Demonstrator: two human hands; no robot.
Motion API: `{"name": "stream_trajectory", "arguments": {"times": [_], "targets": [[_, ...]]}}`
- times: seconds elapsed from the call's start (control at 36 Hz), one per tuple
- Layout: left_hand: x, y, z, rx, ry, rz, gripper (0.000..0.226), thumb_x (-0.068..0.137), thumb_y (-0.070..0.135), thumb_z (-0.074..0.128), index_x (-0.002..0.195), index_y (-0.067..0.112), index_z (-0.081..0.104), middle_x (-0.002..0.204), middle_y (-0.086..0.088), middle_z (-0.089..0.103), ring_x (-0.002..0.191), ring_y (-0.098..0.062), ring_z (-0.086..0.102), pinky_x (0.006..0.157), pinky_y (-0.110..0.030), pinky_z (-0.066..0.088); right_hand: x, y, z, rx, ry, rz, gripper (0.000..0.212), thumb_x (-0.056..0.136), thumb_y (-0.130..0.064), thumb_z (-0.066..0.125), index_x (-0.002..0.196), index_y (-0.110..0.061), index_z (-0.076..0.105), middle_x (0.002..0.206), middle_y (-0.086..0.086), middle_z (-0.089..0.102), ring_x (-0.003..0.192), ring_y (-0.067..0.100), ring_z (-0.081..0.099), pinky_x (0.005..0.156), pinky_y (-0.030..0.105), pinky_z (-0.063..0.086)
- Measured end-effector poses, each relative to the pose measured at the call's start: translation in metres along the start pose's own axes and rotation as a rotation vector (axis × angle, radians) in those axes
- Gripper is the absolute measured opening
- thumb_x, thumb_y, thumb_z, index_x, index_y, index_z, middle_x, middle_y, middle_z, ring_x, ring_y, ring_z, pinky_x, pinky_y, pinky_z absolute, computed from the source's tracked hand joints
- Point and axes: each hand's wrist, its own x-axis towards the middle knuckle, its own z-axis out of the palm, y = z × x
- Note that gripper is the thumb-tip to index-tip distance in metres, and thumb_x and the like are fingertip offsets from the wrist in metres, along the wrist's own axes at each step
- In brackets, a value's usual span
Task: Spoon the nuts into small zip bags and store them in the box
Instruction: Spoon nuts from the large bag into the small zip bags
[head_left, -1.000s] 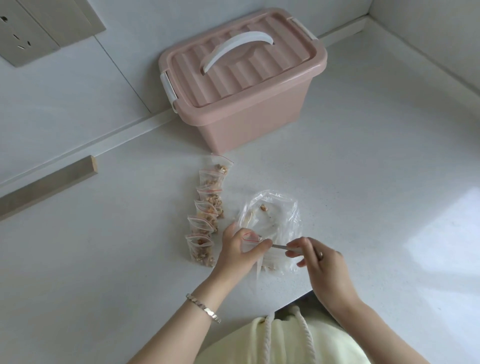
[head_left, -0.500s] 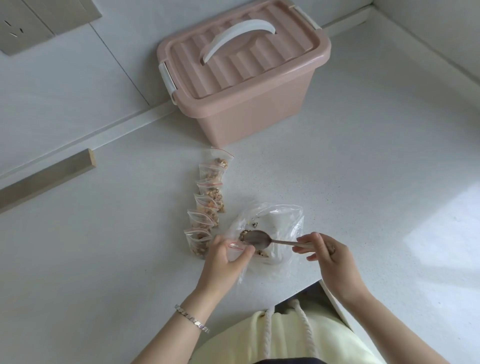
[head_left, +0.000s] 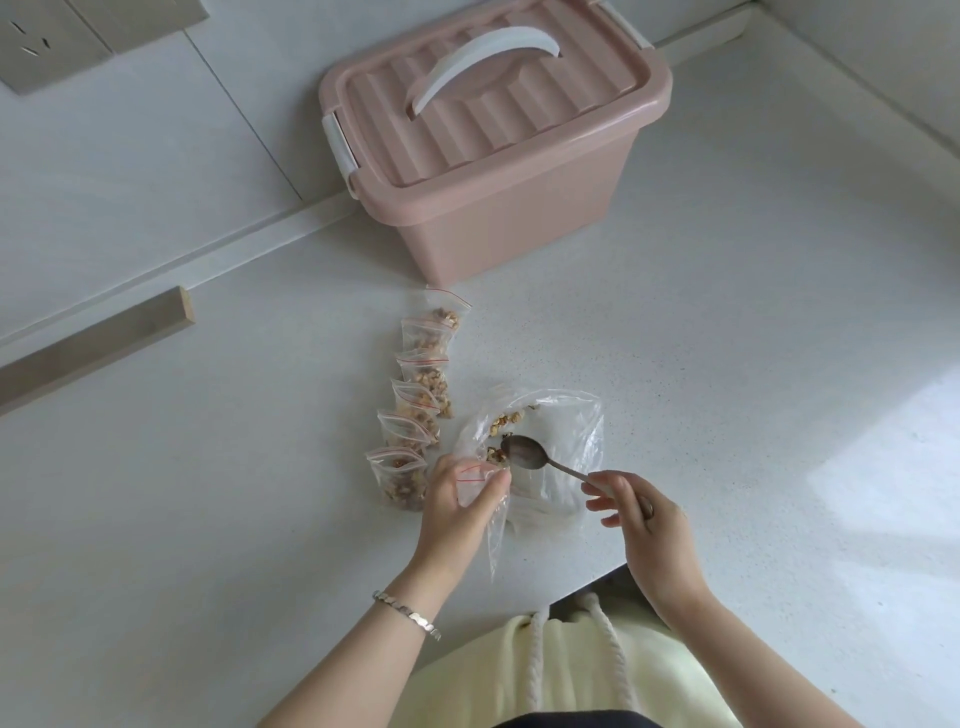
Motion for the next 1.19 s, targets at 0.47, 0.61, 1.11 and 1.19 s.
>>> {"name": "stream_trajectory", "arguments": {"times": [0.47, 0.61, 1.11, 1.19], "targets": [[0.003, 0.011, 0.021, -0.017, -0.031, 0.18, 0.034, 0.065, 0.049, 0.06, 0.081, 0.019, 0.062, 0.097, -0.001, 0.053, 0.092, 0.005, 0.053, 0.084, -0.002, 0.032, 0.018, 0.019, -0.007, 0.332, -0.1, 0.457, 0.035, 0.099, -0.028, 0.036, 0.094, -0.013, 0.067, 0.077, 0.007, 0.071, 0.073, 0.017, 0.064, 0.071, 0.026, 0.05], [0.005, 0.004, 0.011, 0.143, -0.05, 0.231, 0.03, 0.066, 0.052, 0.06, 0.081, 0.027, 0.058, 0.097, 0.001, 0.049, 0.097, 0.008, 0.047, 0.086, 0.0, 0.028, 0.019, 0.019, -0.013, 0.453, -0.056, 0.534, 0.038, 0.098, -0.031, 0.035, 0.097, -0.009, 0.065, 0.076, 0.009, 0.07, 0.075, 0.02, 0.062, 0.073, 0.028, 0.048], [0.0, -0.007, -0.005, 0.518, -0.066, 0.369, 0.039, 0.071, 0.032, 0.076, 0.097, 0.01, 0.056, 0.104, 0.004, 0.038, 0.099, -0.011, 0.041, 0.083, -0.011, 0.032, 0.017, -0.052, -0.057, 0.214, -0.026, 0.187, 0.042, 0.097, -0.03, 0.037, 0.083, -0.005, 0.068, 0.061, 0.009, 0.069, 0.056, 0.015, 0.063, 0.059, 0.023, 0.052], [0.0, -0.007, -0.003, 0.547, -0.078, 0.361, 0.045, 0.073, 0.034, 0.075, 0.105, 0.008, 0.056, 0.113, -0.004, 0.041, 0.108, -0.017, 0.042, 0.088, -0.027, 0.041, 0.016, -0.069, -0.055, 0.153, -0.063, 0.122, 0.042, 0.097, -0.027, 0.038, 0.079, -0.004, 0.068, 0.058, 0.01, 0.068, 0.053, 0.014, 0.061, 0.053, 0.018, 0.05]]}}
